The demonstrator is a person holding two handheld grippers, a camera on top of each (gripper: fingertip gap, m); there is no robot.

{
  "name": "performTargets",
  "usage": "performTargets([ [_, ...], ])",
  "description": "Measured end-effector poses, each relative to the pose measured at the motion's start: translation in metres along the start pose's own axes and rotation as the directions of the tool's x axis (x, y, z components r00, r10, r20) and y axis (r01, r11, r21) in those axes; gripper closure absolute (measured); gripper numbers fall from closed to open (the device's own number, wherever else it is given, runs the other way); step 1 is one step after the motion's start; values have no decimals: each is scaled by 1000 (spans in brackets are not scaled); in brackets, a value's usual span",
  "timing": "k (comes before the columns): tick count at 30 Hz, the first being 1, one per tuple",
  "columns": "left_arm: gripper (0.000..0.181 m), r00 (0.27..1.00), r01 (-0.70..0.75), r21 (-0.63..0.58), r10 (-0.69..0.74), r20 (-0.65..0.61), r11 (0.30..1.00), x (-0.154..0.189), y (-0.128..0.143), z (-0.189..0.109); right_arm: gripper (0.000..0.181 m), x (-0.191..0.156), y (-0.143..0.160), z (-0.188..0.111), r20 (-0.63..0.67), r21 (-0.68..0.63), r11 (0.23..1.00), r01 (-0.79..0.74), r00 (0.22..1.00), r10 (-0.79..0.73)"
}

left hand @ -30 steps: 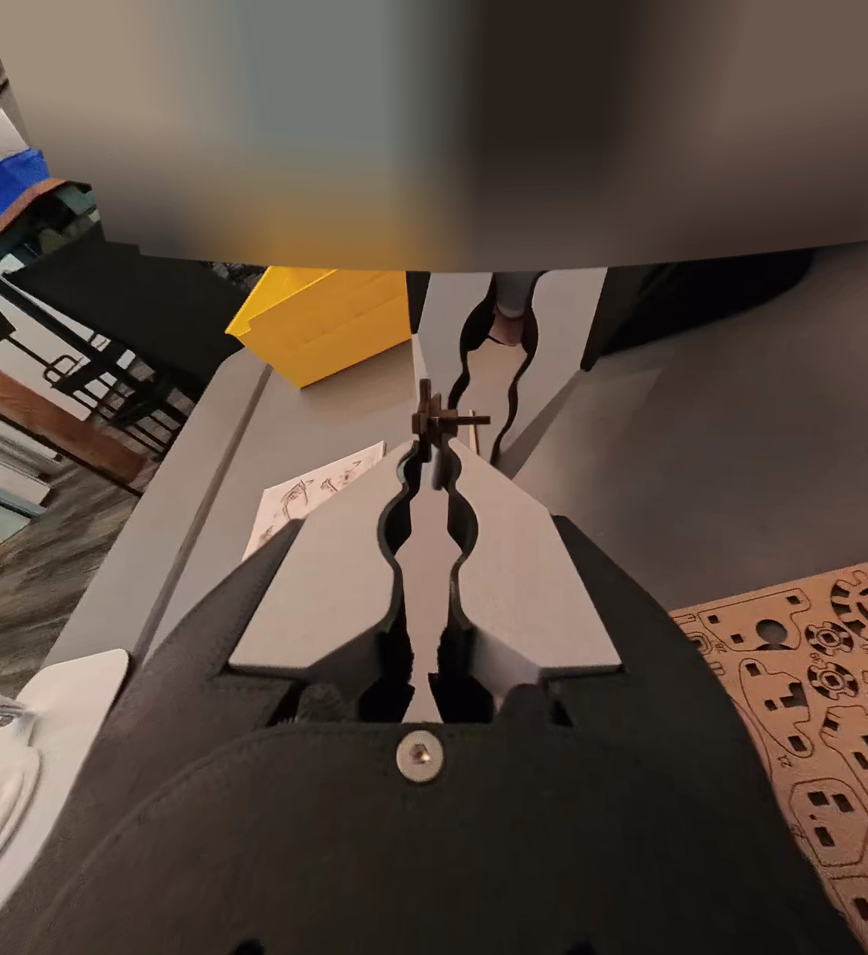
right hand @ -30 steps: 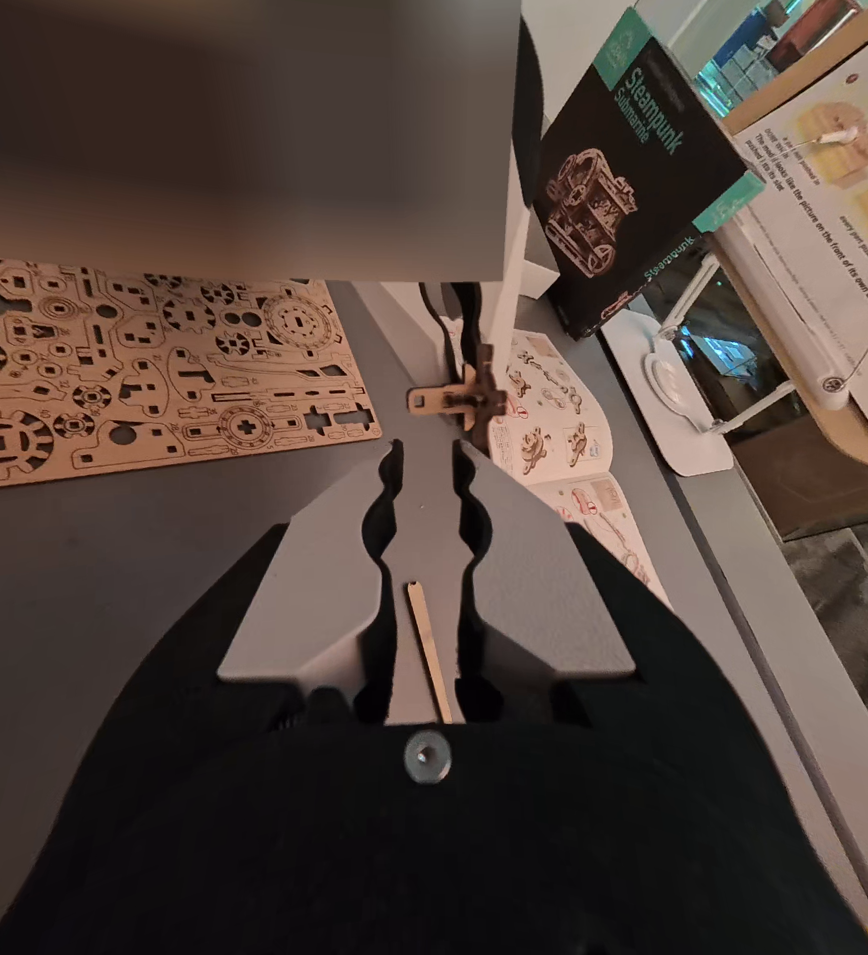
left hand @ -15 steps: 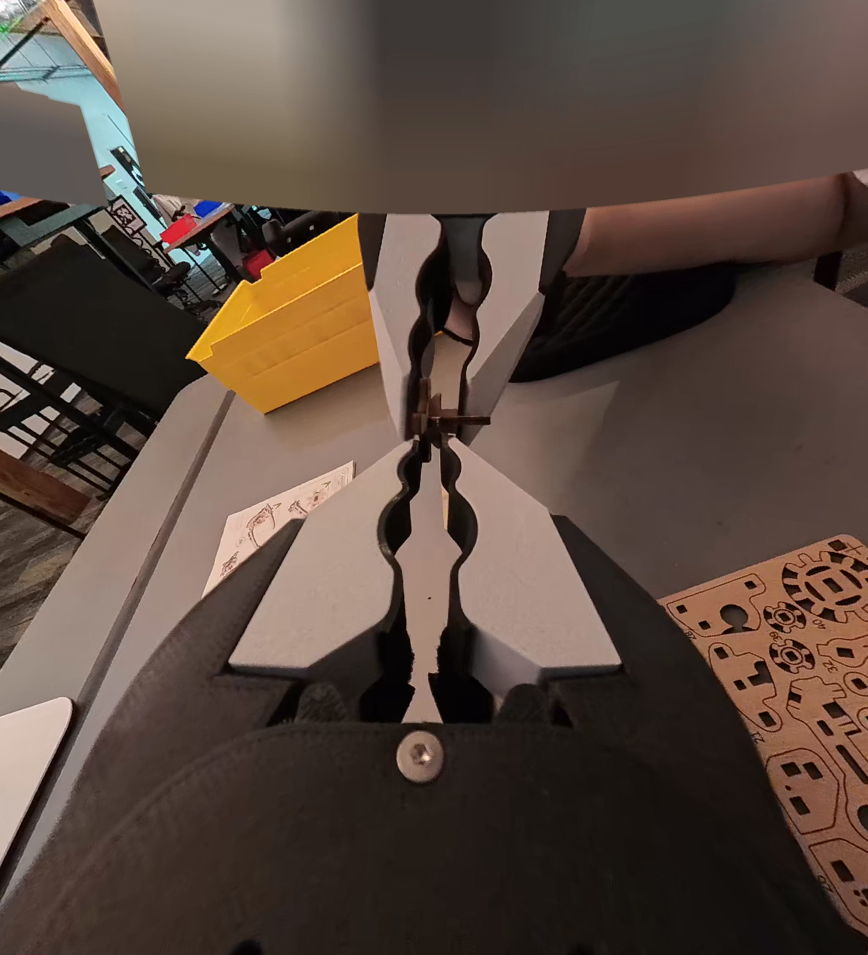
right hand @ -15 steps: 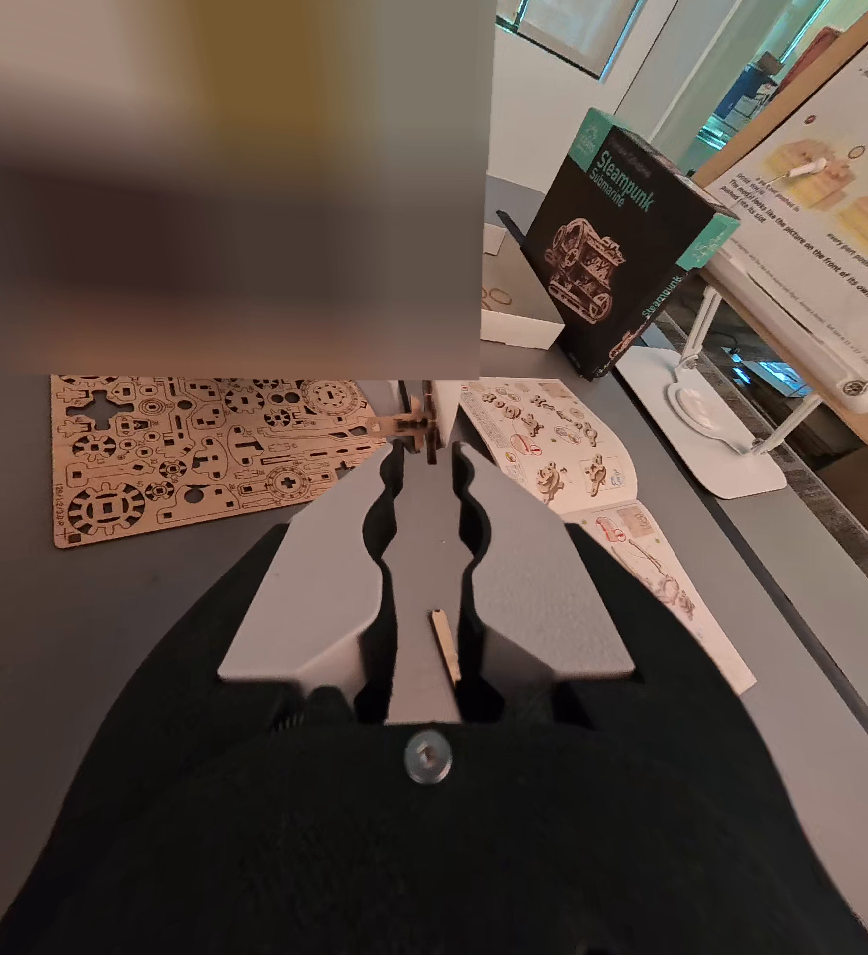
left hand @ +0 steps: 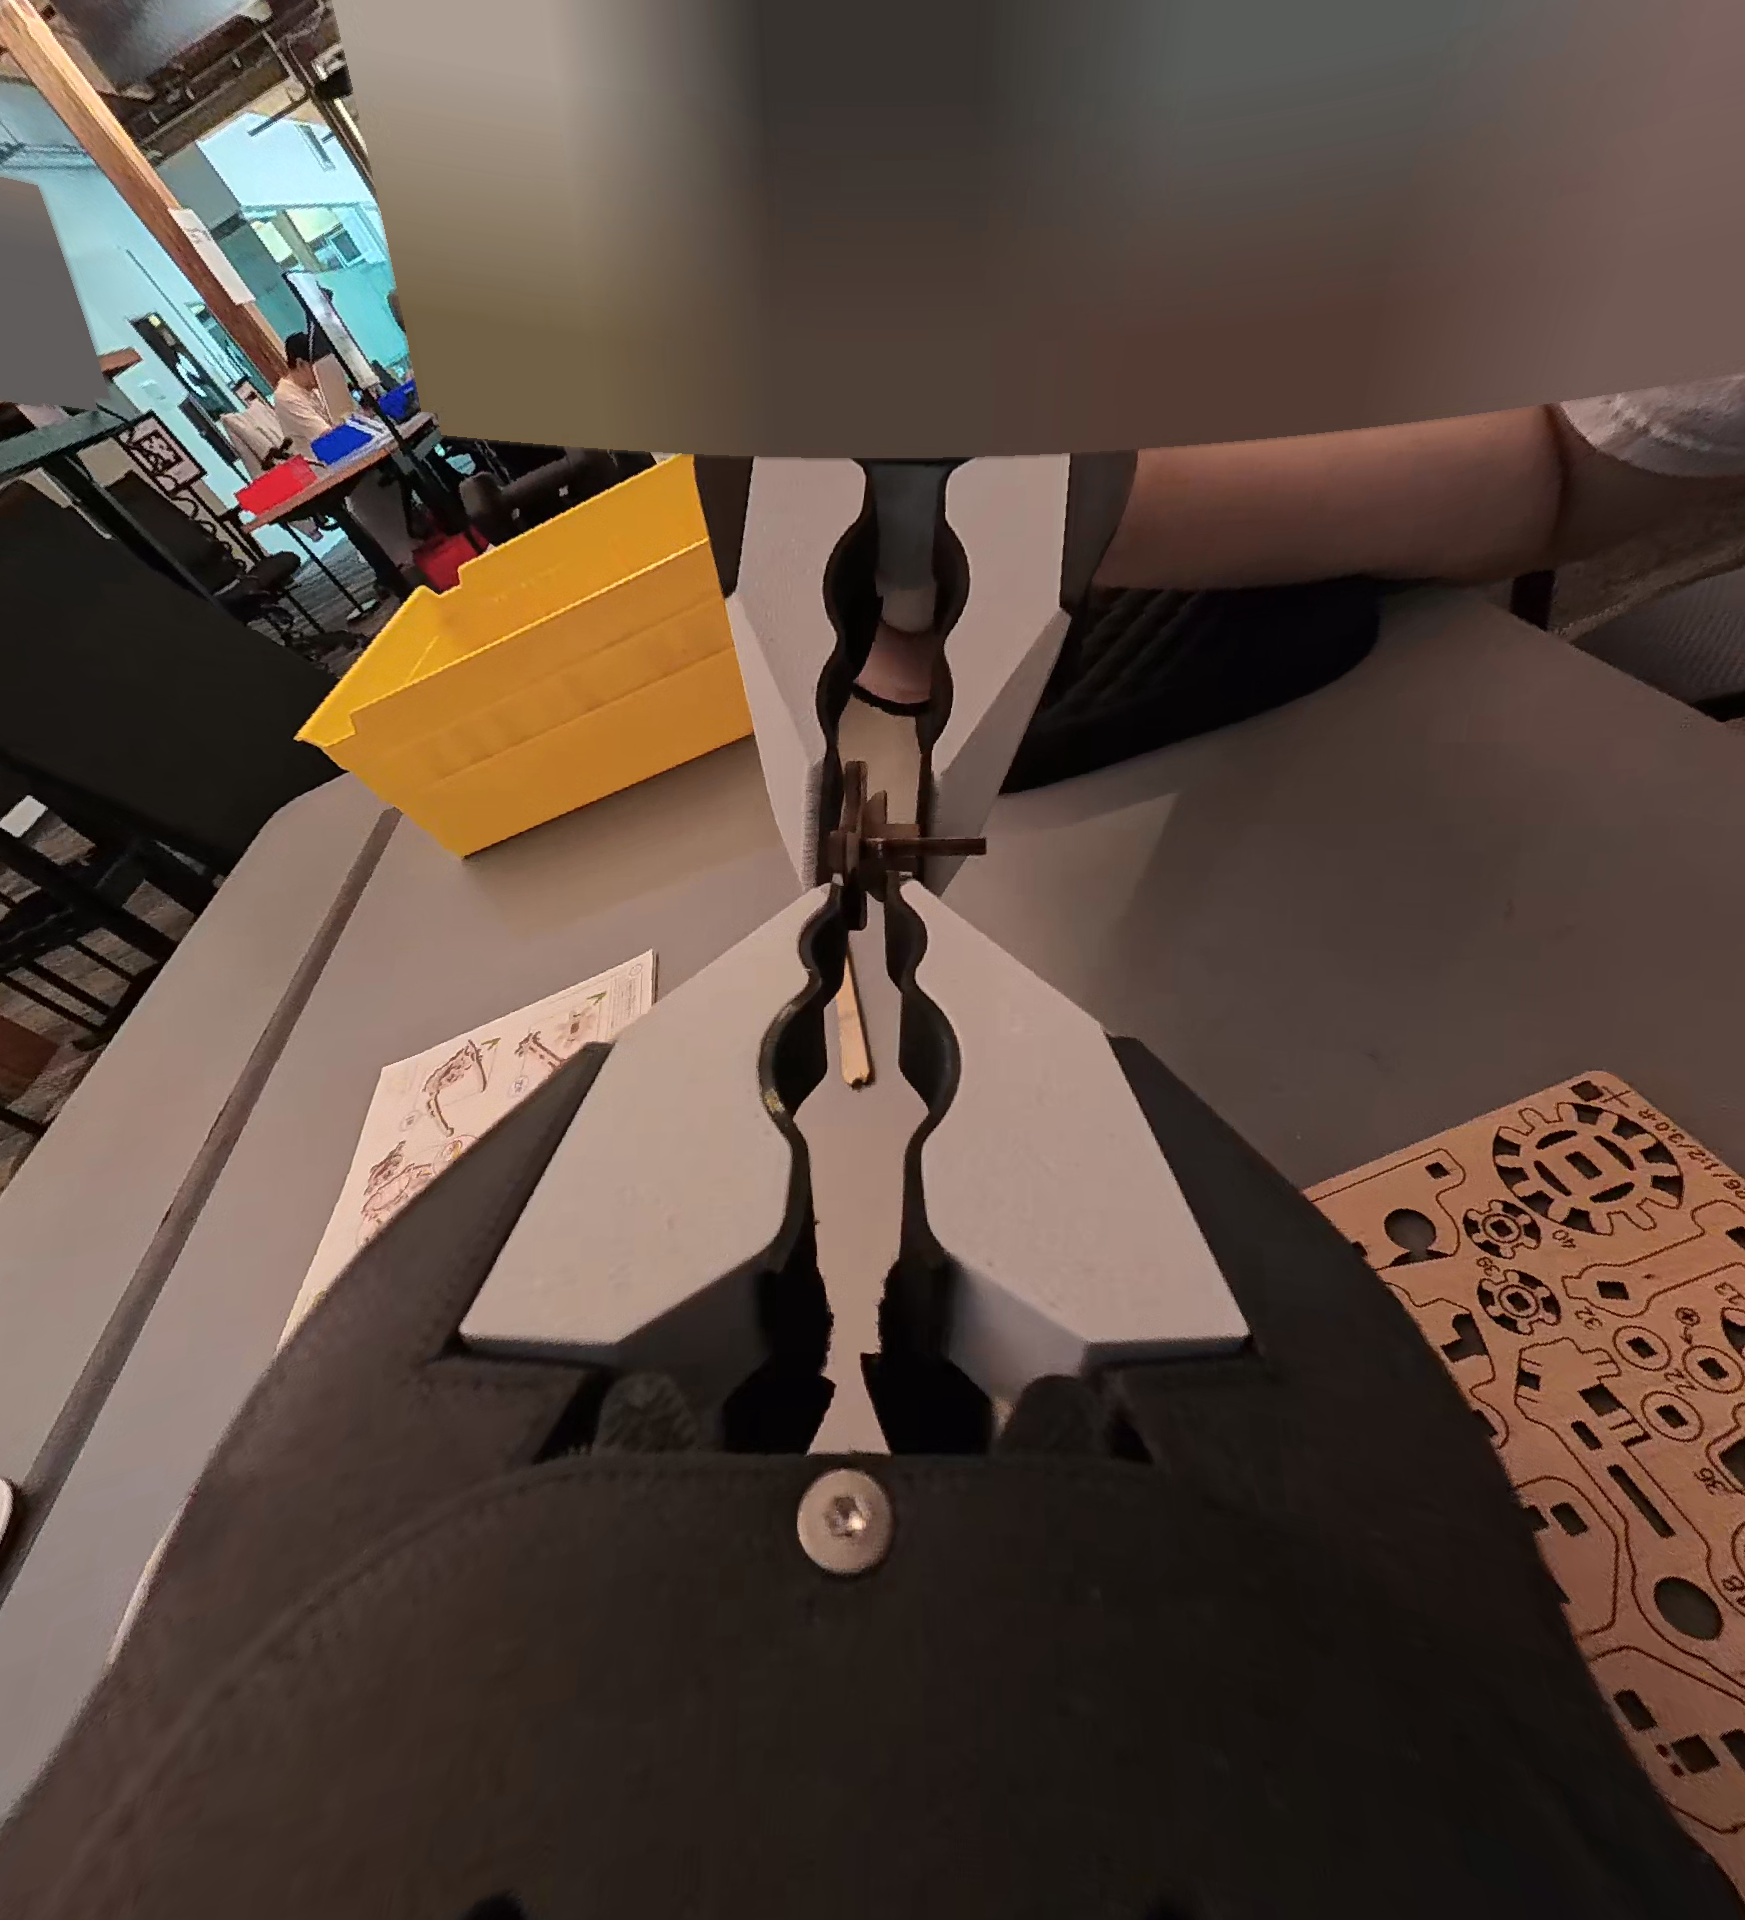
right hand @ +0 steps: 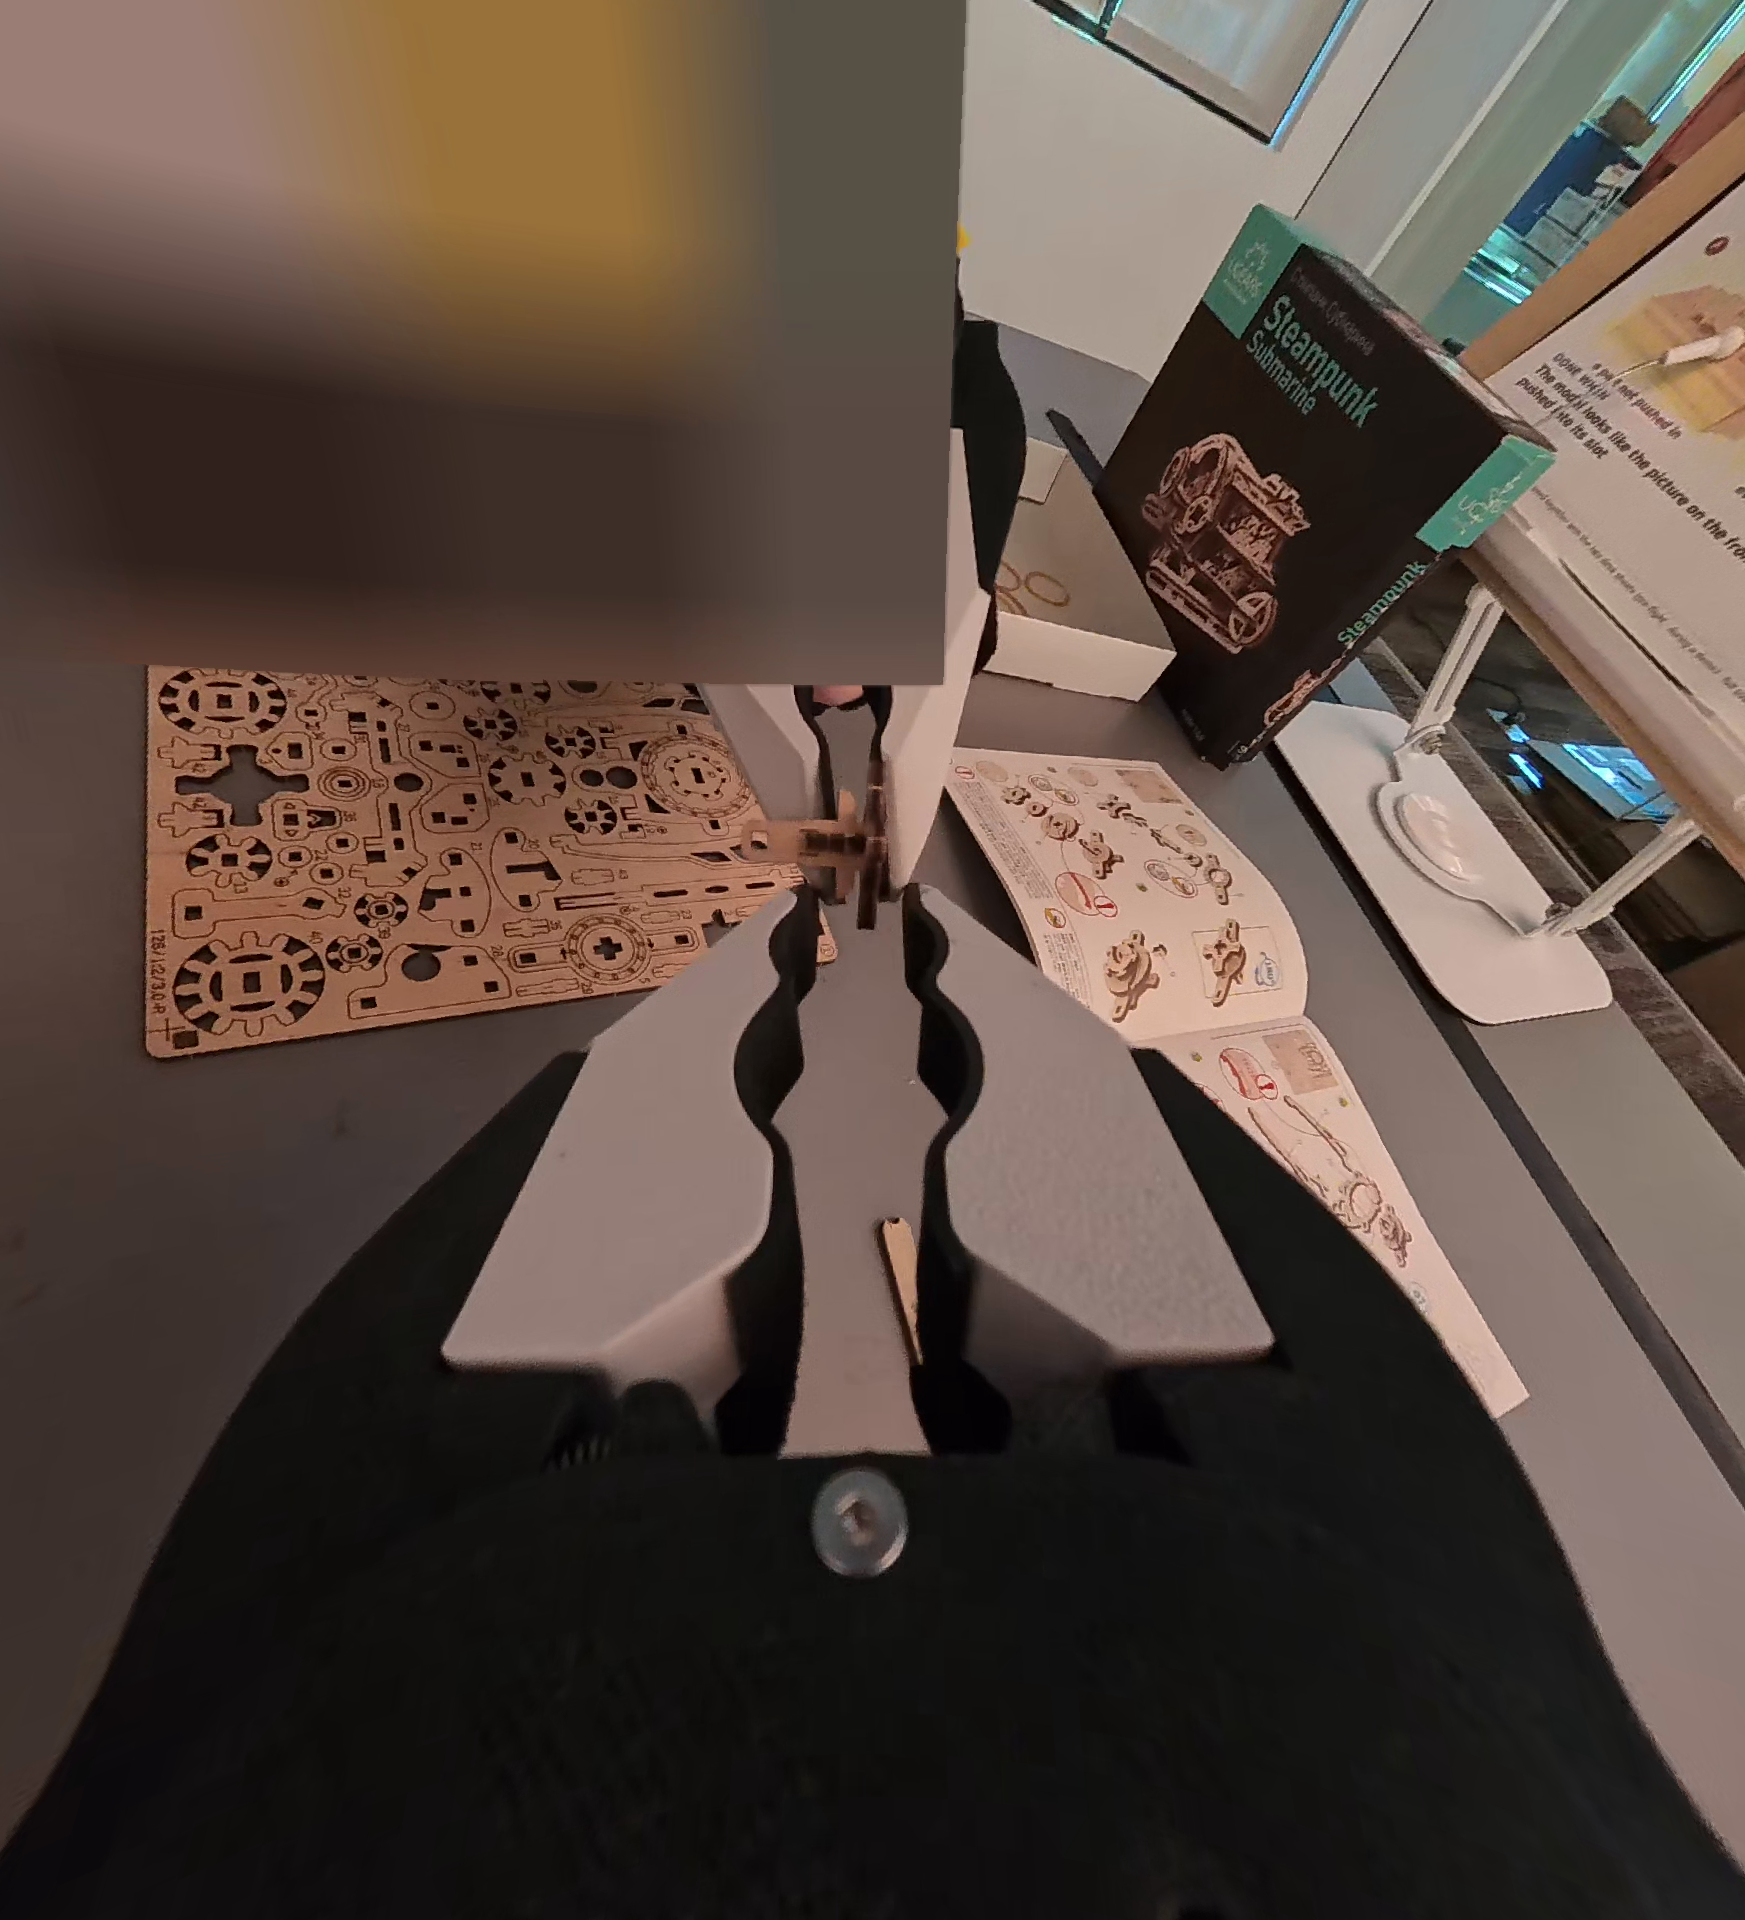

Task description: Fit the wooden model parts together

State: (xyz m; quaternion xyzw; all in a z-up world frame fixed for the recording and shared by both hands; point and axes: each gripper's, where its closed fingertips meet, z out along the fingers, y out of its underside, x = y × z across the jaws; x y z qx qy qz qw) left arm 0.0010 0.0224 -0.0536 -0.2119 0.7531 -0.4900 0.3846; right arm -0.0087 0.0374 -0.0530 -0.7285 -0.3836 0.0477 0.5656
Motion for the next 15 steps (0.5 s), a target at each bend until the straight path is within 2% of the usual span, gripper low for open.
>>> performTargets([
  [8,177,997,-71,-44,72,32,997,-1,6,1,168,1,7,3,-7,-48,999,-24,1000,23],
  [9,177,995,-85,-59,88,45,995,-2,8,2,174,0,9,4,-6,-66,998,-21,1000,20],
  [15,175,991,-104,-97,111,71,990,-5,14,3,177,0,16,6,-16,-109,994,-3,1000,2],
])
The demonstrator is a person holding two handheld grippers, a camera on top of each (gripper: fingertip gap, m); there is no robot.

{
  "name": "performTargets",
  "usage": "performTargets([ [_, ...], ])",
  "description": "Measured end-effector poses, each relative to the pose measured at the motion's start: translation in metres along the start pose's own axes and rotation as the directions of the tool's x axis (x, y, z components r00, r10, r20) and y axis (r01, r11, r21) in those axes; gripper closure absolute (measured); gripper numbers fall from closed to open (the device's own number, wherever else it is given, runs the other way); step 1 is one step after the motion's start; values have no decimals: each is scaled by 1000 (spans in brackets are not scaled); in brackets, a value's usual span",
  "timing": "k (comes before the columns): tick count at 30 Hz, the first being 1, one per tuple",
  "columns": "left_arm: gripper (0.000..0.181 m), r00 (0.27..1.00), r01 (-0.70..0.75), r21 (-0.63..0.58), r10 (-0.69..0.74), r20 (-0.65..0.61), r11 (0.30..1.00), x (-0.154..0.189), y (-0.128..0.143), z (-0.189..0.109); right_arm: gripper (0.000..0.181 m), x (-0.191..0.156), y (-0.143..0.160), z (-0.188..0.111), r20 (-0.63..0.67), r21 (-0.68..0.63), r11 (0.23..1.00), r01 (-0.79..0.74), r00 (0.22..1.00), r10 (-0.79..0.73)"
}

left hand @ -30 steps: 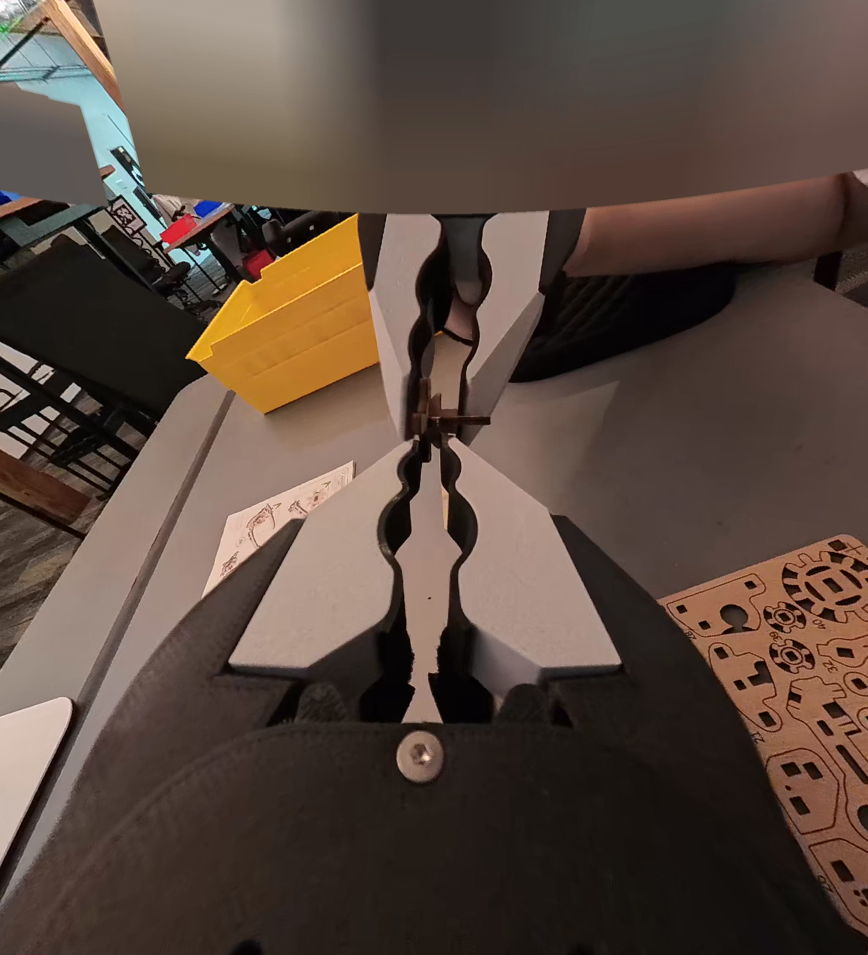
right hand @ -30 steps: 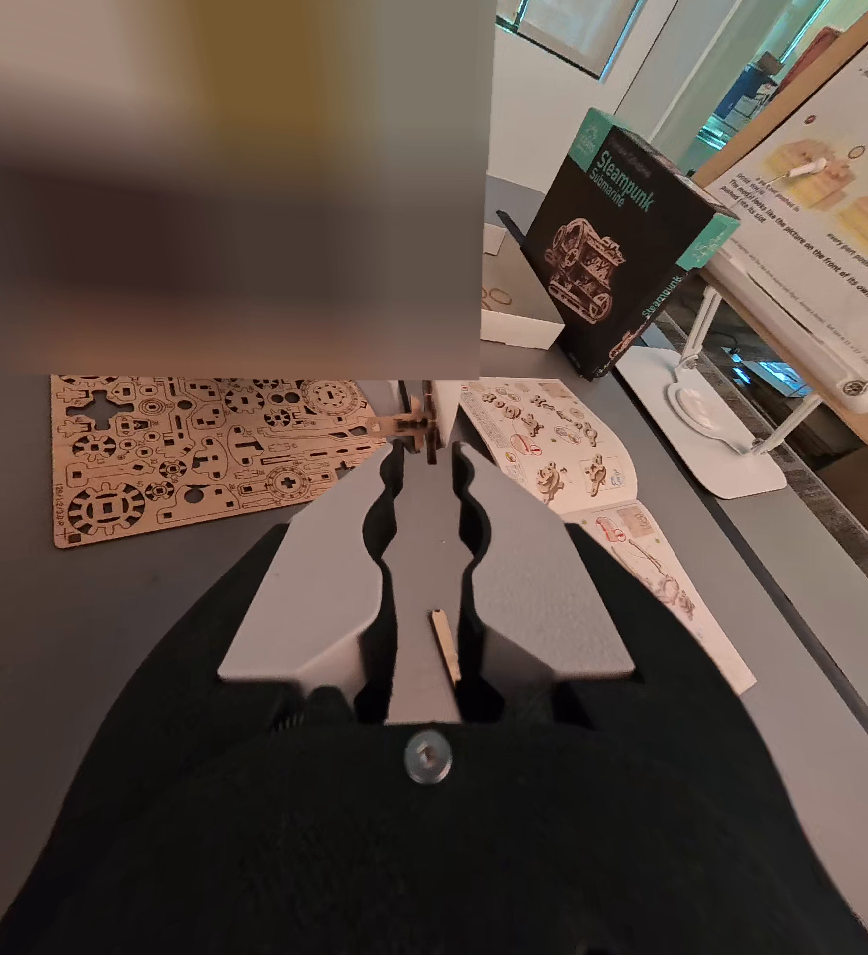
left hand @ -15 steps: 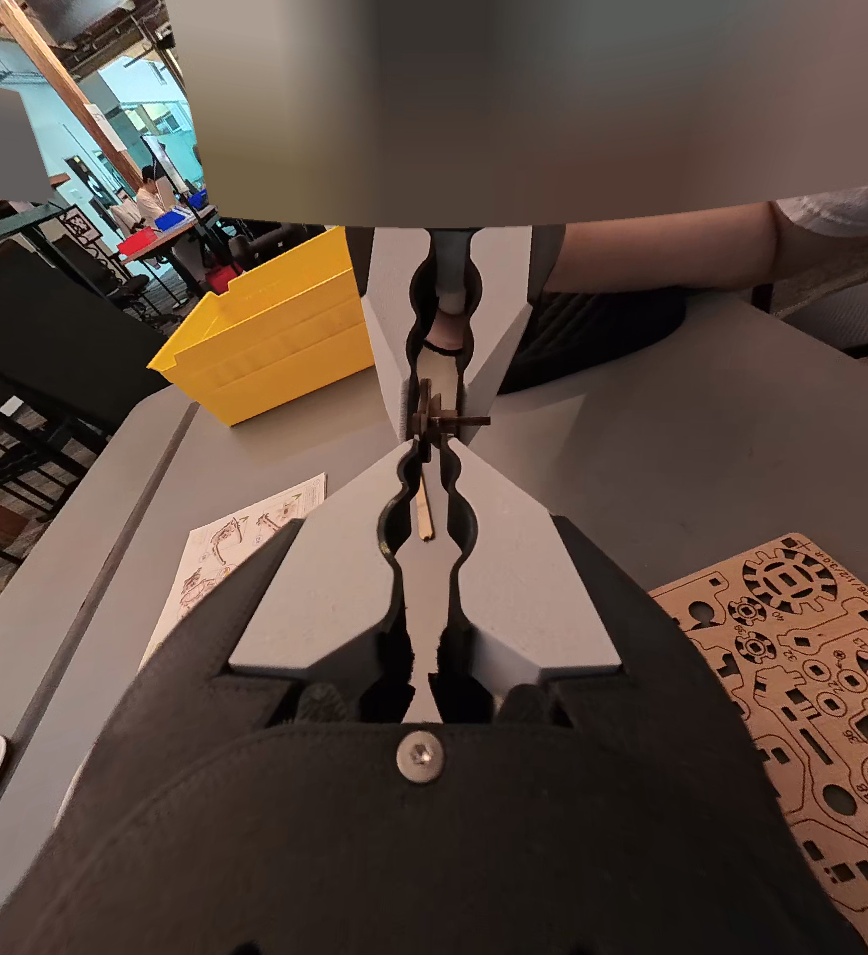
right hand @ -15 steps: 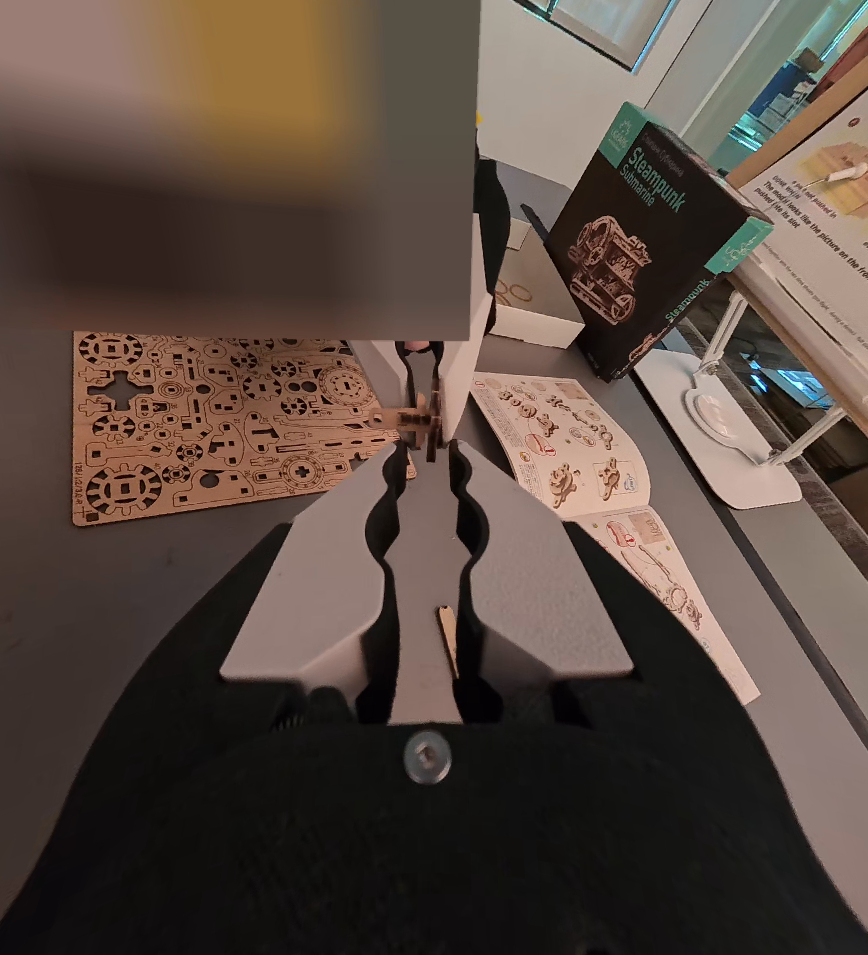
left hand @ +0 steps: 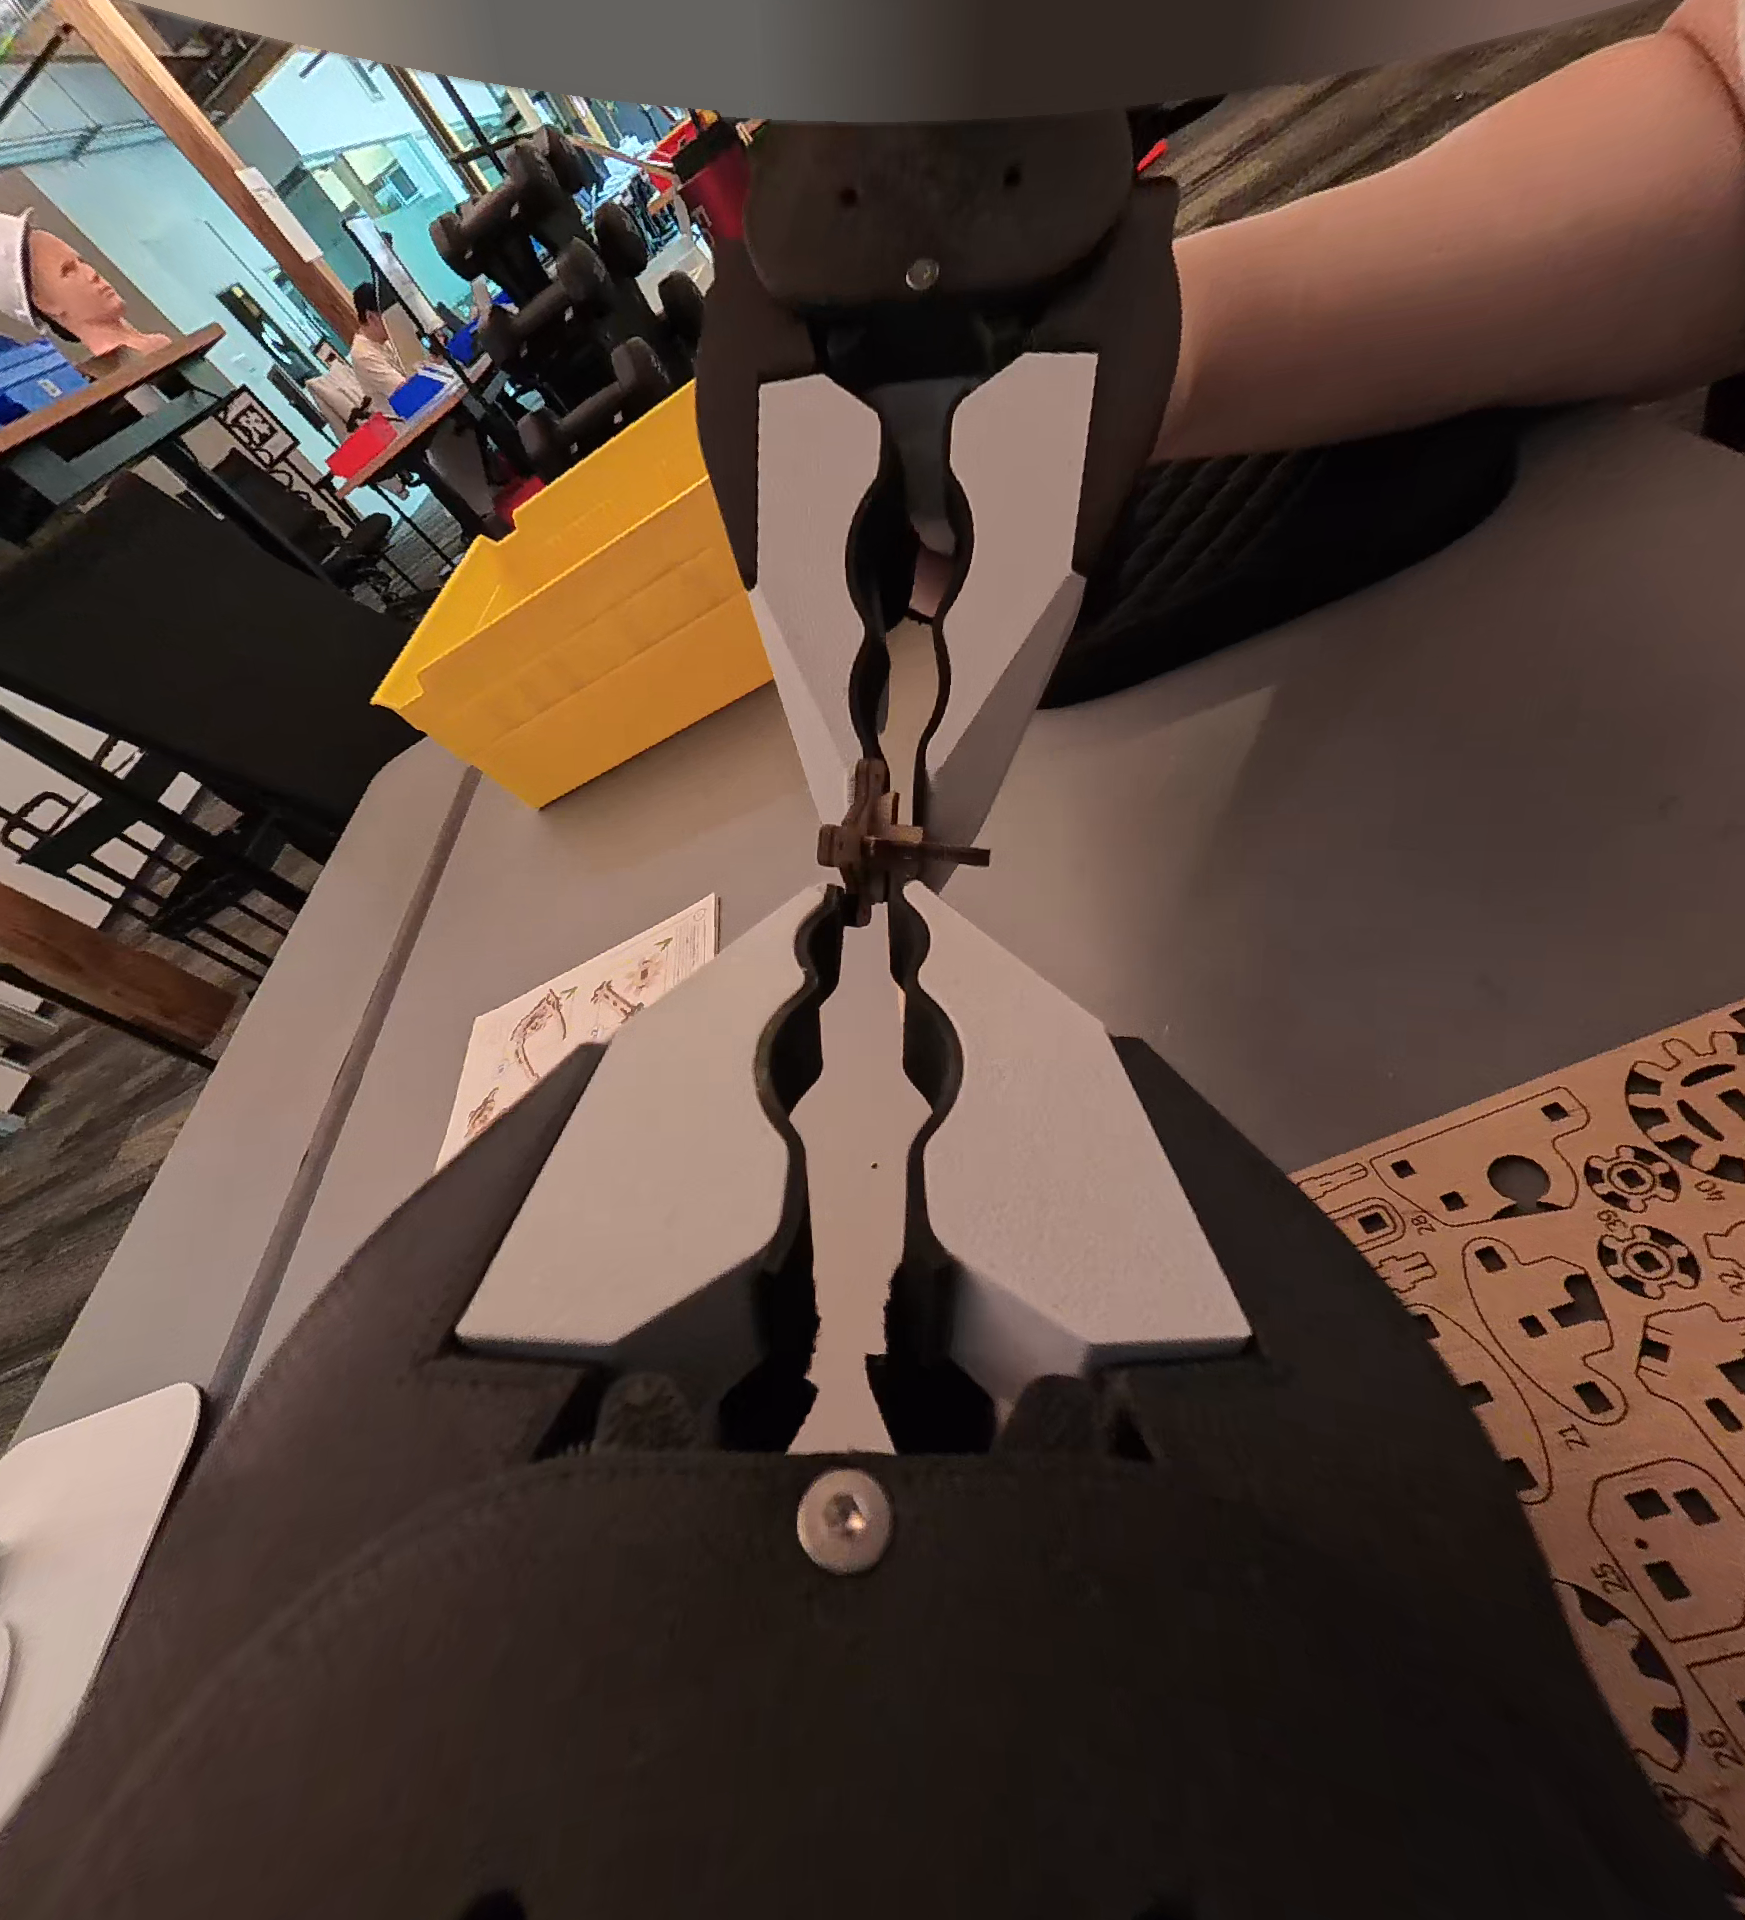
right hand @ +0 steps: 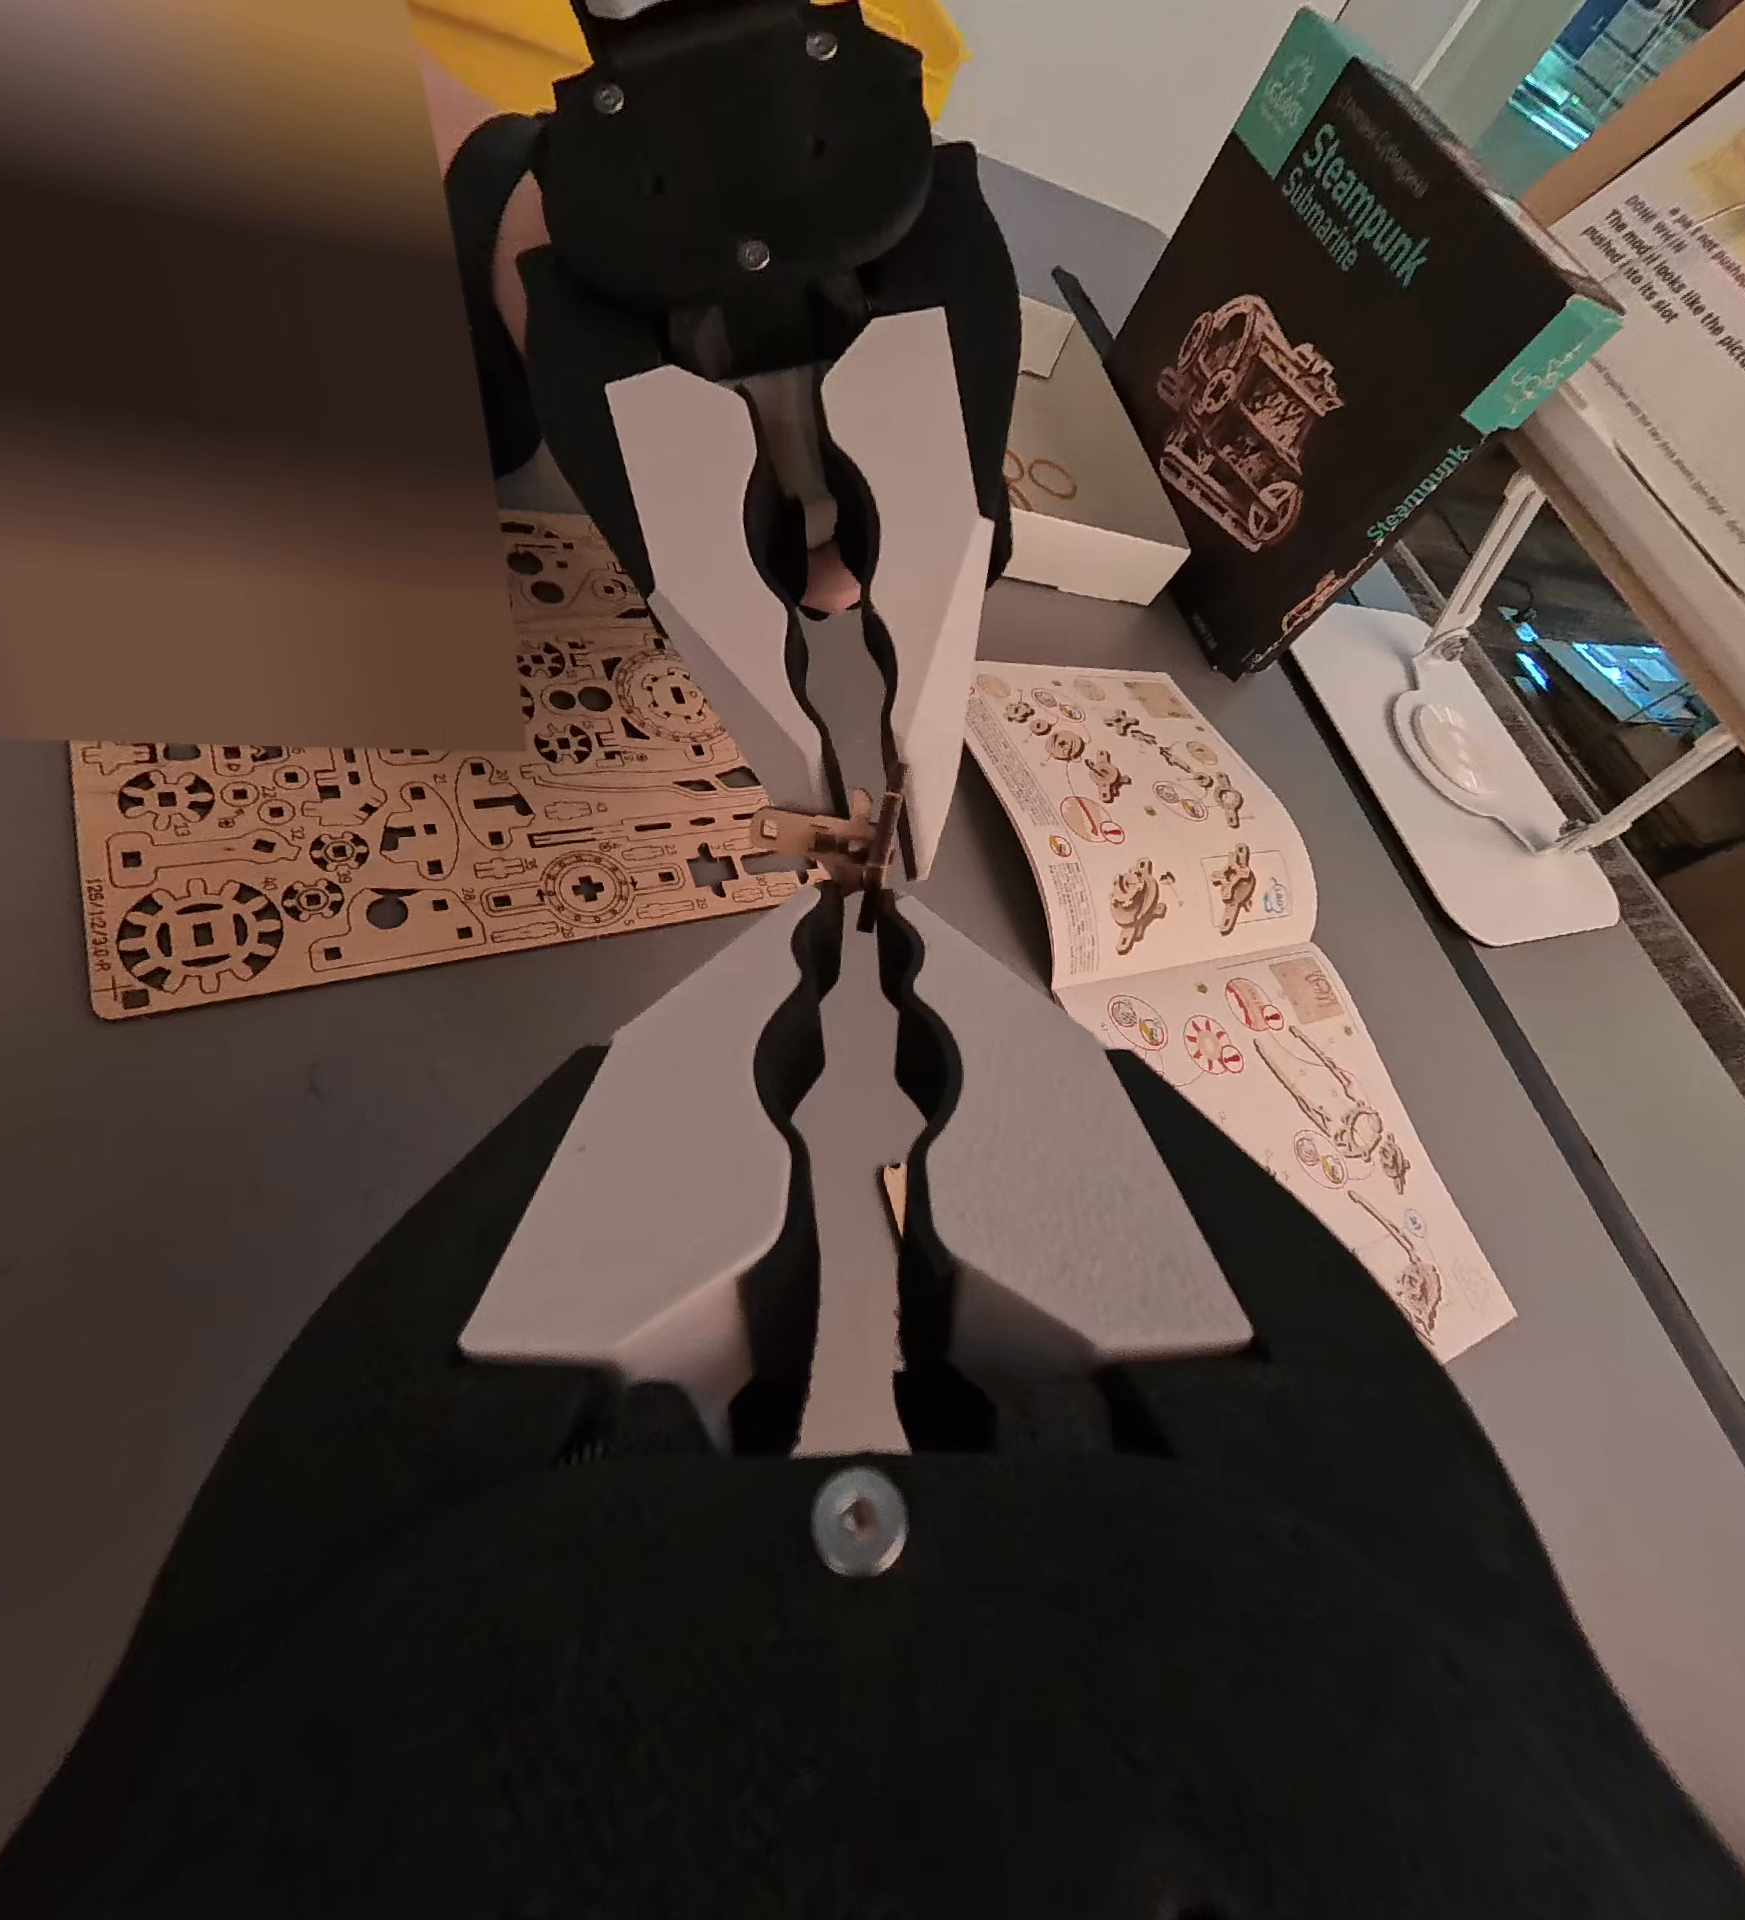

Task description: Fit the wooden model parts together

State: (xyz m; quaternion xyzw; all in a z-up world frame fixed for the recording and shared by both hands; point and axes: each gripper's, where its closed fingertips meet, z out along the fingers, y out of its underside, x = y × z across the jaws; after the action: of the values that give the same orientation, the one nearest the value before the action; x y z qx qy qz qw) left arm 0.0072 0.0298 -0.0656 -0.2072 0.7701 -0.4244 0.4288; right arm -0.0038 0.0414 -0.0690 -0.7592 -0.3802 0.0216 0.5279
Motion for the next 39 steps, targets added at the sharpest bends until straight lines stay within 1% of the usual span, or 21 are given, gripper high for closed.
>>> performTargets([
  [3,175,1000,0,-17,0,-7,1000,1,3,0,177,-1,2,1,-4,-18,1000,17,1000,-18],
  [7,164,1000,-11,-94,10,-14,996,-1,15,-2,177,4,11,3,-36,-71,997,34,999,-37],
  [9,161,999,28,-128,-33,-42,991,0,19,-4,177,10,18,2,-67,-116,992,52,996,-60],
  [11,155,996,67,-140,-75,-51,988,0,18,-4,177,12,22,2,-93,-150,984,94,990,-108],
  [13,156,998,53,-132,-57,-26,990,-3,14,-3,177,10,25,5,-97,-183,973,143,982,-163],
  [16,165,999,-41,-109,43,17,993,-5,8,-5,177,6,30,9,-82,-220,957,191,974,-213],
  [18,169,998,-67,-114,67,-4,991,1,9,-4,177,3,29,10,-73,-211,959,191,975,-210],
  [21,169,997,-69,-127,66,-26,989,4,13,-3,177,2,24,9,-70,-187,964,188,977,-204],
  [23,172,997,-71,-117,67,-39,991,6,11,-3,177,-1,21,8,-59,-167,967,194,977,-206],
  [25,173,996,-86,-108,81,-48,990,9,9,-4,177,-3,22,9,-48,-171,965,197,977,-208],
  [31,176,985,-161,-131,151,-89,978,20,13,-1,177,-10,27,13,-9,-192,957,219,974,-225],
  [36,176,990,-129,-81,124,-67,988,16,4,-4,176,-7,16,10,-36,-124,971,205,977,-211],
  [39,176,994,-99,-72,95,-55,992,11,2,-5,176,-3,13,7,-68,-117,968,222,971,-230],
])
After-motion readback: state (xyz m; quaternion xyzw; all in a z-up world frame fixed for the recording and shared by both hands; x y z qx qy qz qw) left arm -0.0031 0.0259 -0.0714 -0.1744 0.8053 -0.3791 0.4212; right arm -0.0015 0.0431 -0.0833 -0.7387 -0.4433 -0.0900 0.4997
